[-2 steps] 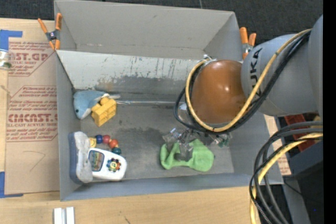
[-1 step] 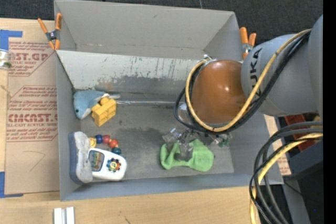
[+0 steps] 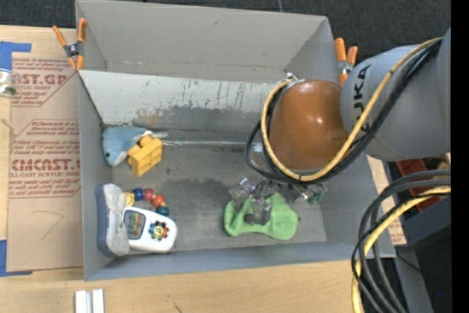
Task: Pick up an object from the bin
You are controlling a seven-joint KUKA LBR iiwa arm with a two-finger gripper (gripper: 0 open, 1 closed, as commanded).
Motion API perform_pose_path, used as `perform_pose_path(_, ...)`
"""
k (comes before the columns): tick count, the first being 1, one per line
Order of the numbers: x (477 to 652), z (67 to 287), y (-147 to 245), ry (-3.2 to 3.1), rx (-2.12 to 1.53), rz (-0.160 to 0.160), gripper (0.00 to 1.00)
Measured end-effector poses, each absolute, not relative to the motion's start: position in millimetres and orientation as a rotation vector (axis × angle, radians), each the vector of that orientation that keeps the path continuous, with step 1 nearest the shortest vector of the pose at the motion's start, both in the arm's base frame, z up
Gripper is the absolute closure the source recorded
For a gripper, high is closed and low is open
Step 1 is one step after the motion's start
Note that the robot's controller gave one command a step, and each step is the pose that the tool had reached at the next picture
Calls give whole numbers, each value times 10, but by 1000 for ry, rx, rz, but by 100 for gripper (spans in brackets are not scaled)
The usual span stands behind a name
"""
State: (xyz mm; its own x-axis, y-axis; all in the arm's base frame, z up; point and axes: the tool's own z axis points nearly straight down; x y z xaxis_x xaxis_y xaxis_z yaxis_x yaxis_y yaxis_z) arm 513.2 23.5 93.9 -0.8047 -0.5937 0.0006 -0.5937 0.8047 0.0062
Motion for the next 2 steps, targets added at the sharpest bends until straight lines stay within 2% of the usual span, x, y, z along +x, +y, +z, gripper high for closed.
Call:
perform_pose_path(1,5234,1266,189,-2999,982,0,100)
perform_pose_path(2,5169,1993,36,-2981,991,-11,100)
